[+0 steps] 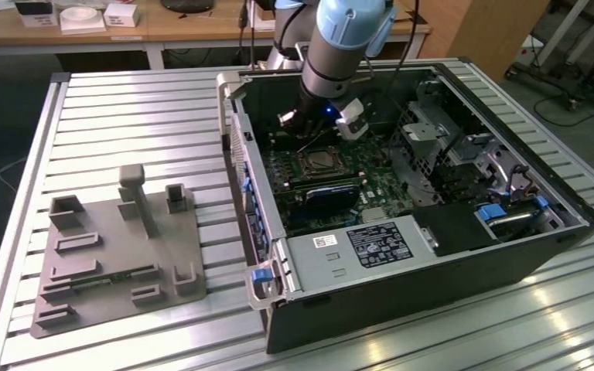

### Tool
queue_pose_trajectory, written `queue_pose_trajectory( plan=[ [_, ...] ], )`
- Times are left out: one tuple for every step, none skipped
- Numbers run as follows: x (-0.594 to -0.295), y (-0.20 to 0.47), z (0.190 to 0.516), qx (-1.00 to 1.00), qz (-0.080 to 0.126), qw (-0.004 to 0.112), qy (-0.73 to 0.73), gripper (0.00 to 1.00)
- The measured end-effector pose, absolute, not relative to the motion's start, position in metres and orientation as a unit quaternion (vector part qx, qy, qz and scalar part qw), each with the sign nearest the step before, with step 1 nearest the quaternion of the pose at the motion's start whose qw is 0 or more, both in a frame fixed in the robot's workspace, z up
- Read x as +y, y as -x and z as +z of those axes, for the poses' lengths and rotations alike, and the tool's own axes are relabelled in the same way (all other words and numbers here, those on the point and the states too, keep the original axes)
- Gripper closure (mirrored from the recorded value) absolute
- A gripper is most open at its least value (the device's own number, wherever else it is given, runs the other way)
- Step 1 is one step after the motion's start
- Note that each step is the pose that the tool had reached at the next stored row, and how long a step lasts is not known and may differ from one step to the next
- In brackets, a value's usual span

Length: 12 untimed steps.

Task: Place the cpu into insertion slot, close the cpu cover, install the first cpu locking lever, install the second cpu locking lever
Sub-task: 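Install the first cpu locking lever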

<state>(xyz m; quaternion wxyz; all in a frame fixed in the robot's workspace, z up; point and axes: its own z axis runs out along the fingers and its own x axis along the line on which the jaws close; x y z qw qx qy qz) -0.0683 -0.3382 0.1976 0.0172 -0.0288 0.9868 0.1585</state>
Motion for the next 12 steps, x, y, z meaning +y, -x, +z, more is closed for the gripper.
queue_pose_trajectory(
  plan=[
    [-0.3383, 0.0680, 0.1975, 0.987, 0.159, 0.017, 0.029, 0.89],
    [-0.3385, 0.0678, 0.1974, 0.987, 0.159, 0.017, 0.029, 0.89],
    [-0.3391, 0.0678, 0.1974, 0.987, 0.158, 0.017, 0.030, 0.89],
    [-0.3399, 0.0678, 0.1973, 0.987, 0.158, 0.017, 0.030, 0.89],
    [-0.3409, 0.0678, 0.1973, 0.987, 0.158, 0.017, 0.030, 0.89],
    [-0.3420, 0.0678, 0.1973, 0.987, 0.158, 0.017, 0.030, 0.89],
    [-0.3430, 0.0678, 0.1973, 0.987, 0.157, 0.017, 0.030, 0.89],
    [-0.3439, 0.0678, 0.1973, 0.987, 0.157, 0.017, 0.030, 0.89],
    [-0.3447, 0.0678, 0.1972, 0.987, 0.157, 0.017, 0.030, 0.89],
    [-0.3453, 0.0678, 0.1972, 0.987, 0.157, 0.017, 0.030, 0.89],
    [-0.3458, 0.0678, 0.1972, 0.987, 0.157, 0.017, 0.030, 0.89],
    [-0.3463, 0.0678, 0.1972, 0.987, 0.157, 0.017, 0.030, 0.89]
  ],
)
